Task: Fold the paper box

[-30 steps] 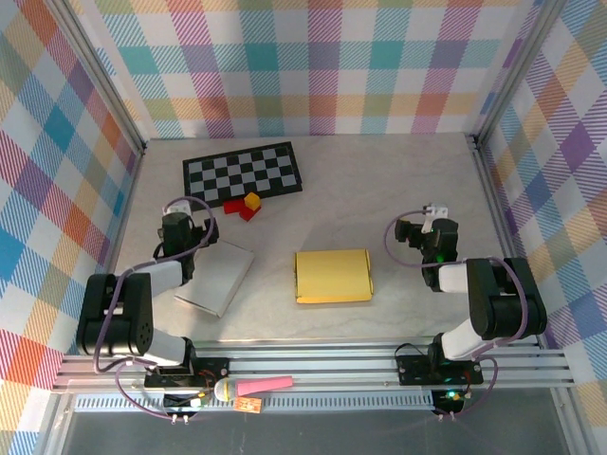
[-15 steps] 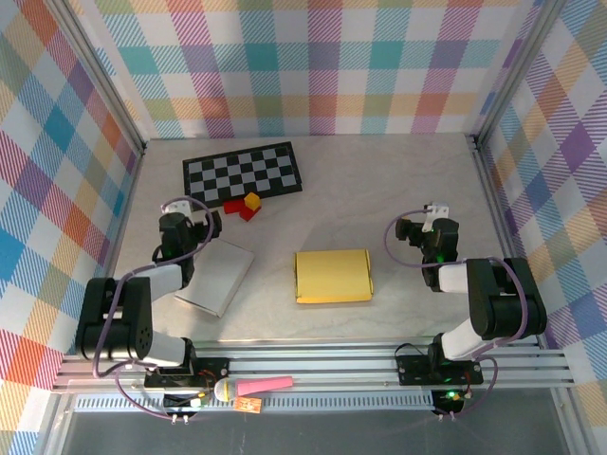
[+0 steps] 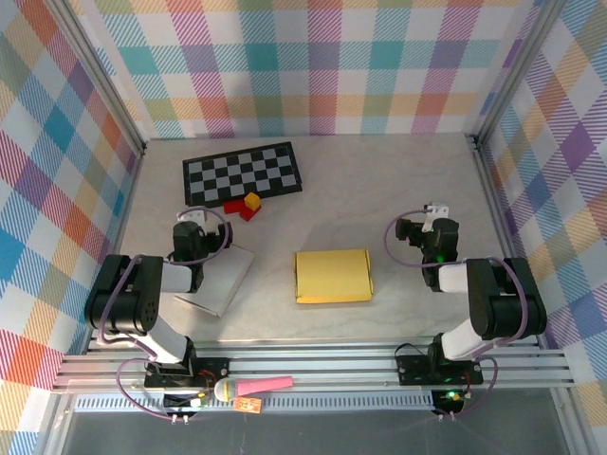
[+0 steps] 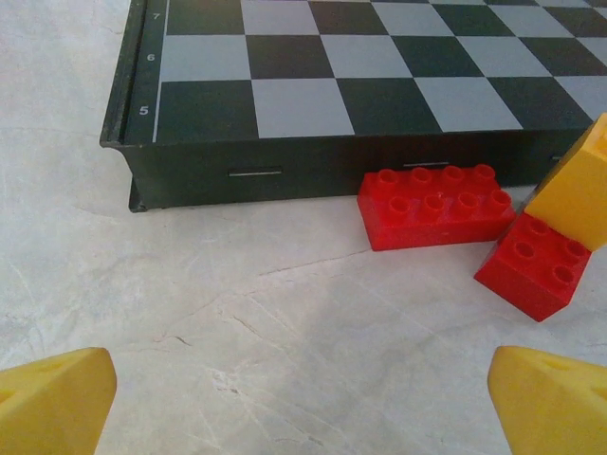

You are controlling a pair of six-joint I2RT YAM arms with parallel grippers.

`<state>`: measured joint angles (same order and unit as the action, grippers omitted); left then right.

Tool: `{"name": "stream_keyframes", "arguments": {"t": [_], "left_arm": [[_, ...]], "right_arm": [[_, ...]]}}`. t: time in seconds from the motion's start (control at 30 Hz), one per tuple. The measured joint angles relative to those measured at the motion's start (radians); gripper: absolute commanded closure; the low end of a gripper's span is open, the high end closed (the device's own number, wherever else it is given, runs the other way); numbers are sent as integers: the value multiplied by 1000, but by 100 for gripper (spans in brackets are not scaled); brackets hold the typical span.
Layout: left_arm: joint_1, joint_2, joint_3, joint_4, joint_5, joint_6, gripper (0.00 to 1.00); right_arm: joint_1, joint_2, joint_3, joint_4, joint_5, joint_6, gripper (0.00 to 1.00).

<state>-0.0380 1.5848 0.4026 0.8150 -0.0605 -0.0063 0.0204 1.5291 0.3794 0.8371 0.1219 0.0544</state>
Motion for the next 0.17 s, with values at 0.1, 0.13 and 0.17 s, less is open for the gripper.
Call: {"name": "stream_keyframes", "arguments": {"t": [0.1, 0.13, 0.17], "left_arm": [[0, 0, 0, 0, 0, 0, 0], [0, 0, 0, 1, 0, 0, 0], [0, 0, 0, 1, 0, 0, 0]], "right_arm": [[0, 0, 0, 0, 0, -1, 1], [0, 0, 0, 0, 1, -3, 1], [1, 0, 0, 0, 1, -4, 1]]}}
